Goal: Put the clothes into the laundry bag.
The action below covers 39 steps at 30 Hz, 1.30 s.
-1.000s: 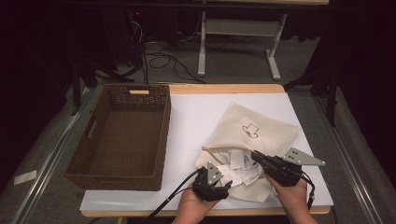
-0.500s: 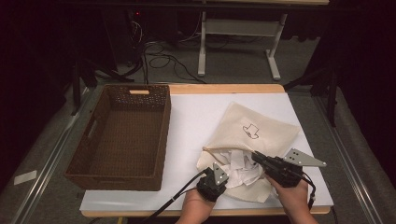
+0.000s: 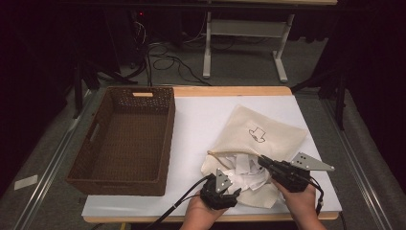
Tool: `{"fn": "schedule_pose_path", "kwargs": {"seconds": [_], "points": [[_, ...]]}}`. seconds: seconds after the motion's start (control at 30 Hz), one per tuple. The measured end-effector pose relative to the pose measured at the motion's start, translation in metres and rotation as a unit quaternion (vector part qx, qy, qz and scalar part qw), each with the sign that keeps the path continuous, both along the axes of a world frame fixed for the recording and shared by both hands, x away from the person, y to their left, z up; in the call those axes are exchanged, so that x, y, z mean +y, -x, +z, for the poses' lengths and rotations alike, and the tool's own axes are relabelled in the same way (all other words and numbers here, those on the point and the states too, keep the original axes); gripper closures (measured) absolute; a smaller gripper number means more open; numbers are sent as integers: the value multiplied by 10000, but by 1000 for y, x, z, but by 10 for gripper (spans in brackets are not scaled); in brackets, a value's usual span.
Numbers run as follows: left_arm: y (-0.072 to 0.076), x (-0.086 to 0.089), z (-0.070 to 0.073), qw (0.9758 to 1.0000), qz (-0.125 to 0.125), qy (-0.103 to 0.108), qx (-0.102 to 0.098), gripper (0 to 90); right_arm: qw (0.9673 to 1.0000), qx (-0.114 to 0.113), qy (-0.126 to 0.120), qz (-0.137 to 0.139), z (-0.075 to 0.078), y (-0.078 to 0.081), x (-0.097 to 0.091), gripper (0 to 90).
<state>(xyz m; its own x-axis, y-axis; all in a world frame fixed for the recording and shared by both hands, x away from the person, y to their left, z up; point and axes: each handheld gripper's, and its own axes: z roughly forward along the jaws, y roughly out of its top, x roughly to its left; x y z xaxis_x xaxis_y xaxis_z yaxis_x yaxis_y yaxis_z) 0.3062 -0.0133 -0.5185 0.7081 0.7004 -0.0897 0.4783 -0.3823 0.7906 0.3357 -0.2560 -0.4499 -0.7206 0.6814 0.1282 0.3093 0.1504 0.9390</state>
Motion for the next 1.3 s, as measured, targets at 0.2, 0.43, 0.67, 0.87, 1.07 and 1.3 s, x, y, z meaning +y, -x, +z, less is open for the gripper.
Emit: {"fn": "schedule_pose_path", "kwargs": {"seconds": [0.2,0.43,0.67,0.87,1.07,1.3], "points": [[1,-9,-4,9992,-56,-395,-58,409,10000,5,-29,26,-1,0,-1,882],[2,-8,-3,9992,85,-365,-133,701,10000,11,-24,14,-1,0,0,882],[0,-3,2,9995,287,-48,-85,819,10000,11,-17,-2,0,0,0,882],[-10,-7,16,9978,520,287,-281,821,10000,4,-22,24,0,0,0,882],[-25,-25,19,9977,550,239,-322,820,10000,-4,-37,-6,0,0,-1,882],[-43,-49,15,9971,604,152,-427,814,9999,-50,-71,-68,1,0,-4,882]]}}
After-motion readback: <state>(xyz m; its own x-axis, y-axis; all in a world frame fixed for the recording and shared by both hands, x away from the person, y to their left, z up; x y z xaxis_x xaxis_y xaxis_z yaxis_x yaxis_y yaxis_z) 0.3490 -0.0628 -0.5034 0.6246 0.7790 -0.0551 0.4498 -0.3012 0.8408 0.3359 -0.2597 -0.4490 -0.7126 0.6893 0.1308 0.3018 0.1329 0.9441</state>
